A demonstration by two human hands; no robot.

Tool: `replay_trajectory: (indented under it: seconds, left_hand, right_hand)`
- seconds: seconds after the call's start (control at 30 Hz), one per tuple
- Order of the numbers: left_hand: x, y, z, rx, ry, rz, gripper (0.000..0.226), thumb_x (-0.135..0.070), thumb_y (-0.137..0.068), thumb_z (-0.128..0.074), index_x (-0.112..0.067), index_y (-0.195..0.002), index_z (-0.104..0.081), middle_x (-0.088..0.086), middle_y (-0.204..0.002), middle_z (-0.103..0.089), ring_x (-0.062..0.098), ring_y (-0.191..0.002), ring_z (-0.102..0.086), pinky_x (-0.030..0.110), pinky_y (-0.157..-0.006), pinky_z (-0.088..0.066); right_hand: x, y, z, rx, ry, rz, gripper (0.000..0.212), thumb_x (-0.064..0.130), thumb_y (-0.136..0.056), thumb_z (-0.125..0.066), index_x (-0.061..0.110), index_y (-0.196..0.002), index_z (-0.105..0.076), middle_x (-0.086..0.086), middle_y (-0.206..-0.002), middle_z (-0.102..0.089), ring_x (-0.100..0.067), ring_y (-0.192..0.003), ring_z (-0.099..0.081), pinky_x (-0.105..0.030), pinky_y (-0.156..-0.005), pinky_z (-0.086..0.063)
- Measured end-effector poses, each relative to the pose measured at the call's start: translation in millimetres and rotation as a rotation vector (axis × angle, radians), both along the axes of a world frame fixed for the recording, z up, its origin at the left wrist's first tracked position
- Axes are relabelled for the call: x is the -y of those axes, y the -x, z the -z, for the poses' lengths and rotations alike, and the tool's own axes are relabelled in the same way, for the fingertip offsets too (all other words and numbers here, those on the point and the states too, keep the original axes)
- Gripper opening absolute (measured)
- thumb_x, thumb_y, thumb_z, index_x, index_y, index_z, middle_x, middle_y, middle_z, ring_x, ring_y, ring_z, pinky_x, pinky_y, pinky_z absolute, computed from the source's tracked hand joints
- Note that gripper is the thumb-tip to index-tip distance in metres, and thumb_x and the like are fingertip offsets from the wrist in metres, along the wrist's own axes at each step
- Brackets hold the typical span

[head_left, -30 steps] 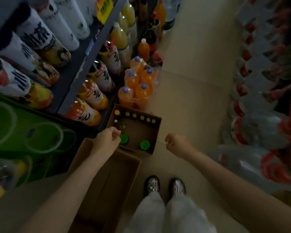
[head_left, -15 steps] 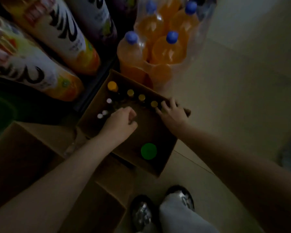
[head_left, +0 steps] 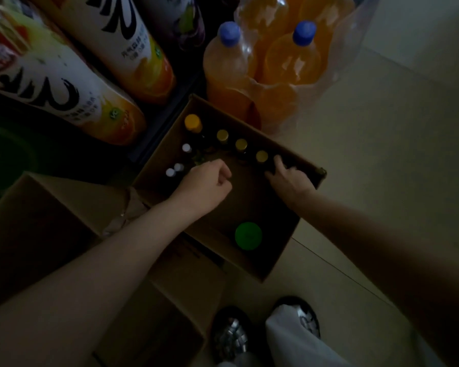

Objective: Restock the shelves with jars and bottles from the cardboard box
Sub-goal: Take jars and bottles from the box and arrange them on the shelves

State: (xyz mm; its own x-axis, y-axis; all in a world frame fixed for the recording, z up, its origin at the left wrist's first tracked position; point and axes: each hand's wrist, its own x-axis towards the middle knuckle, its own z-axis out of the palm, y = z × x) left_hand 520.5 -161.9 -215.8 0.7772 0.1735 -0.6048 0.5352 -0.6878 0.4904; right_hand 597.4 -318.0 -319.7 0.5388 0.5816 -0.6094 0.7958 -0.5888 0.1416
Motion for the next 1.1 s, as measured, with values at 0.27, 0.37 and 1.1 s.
replay_trajectory:
  seconds: [0.27, 0.37, 1.1]
  left_hand:
    - [-2, 2, 15, -0.095, 0.043, -0.022, 0.024, -0.018, -0.094, -0.049, -0.014, -0.116, -0.054, -0.003, -0.105, -0.051, 0.013, -0.102, -0.052, 0.026, -0.083, -0.043]
    - [-3, 4, 15, -0.108, 0.052, -0.021, 0.023, -0.018, -0.093, -0.05, -0.014, -0.116, -0.053, -0.003, -0.103, -0.051, 0.012, -0.099, -0.051, 0.025, -0.081, -0.042]
    - [-60, -6, -20, -0.192, 0.458, -0.178, 0.038, -0.014, -0.074, -0.075, -0.035, -0.102, -0.061, -0.006, -0.124, -0.058, 0.015, -0.12, -0.049, 0.041, -0.108, -0.036]
  right_hand:
    - [-6, 0, 5, -0.083, -0.079, 0.174, 0.048, 0.005, -0.096, -0.04, 0.014, -0.142, -0.033, -0.022, -0.152, -0.01, -0.034, -0.114, -0.054, -0.04, -0.098, -0.044]
    - [-3, -4, -3, -0.104, -0.107, 0.13, 0.046, 0.007, -0.096, -0.042, 0.017, -0.14, -0.037, -0.018, -0.15, -0.015, -0.029, -0.112, -0.055, -0.038, -0.103, -0.038]
    - [-69, -43, -173, -0.485, -0.649, -0.135, 0.054, 0.02, -0.089, -0.06, 0.021, -0.137, -0.036, 0.005, -0.09, -0.057, -0.005, -0.069, -0.052, -0.02, -0.061, -0.04]
